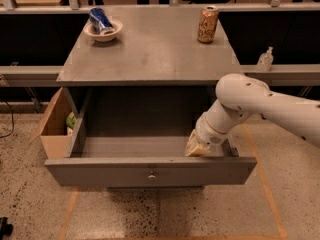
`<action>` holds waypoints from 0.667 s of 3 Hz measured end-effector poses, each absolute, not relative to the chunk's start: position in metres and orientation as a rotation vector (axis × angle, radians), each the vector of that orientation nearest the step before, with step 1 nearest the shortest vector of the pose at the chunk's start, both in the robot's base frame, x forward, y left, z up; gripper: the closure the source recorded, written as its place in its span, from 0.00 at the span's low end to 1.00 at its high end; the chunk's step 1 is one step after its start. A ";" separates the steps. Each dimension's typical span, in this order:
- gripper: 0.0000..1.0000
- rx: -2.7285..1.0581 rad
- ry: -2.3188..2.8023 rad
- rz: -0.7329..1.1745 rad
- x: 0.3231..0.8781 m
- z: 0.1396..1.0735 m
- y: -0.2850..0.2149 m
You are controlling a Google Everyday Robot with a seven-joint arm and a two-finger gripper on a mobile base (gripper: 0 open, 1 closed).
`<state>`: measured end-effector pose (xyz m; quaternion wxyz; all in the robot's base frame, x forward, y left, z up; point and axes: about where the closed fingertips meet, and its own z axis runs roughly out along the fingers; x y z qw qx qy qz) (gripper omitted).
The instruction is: Open top drawer
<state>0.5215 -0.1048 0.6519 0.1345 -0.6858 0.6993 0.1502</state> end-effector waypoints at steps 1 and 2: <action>1.00 -1.951 2.052 0.458 0.504 0.655 -0.099; 1.00 -1.928 2.073 0.471 0.488 0.659 -0.095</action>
Offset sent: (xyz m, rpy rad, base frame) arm -0.0544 0.0134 0.0150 0.0264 0.0369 -0.0787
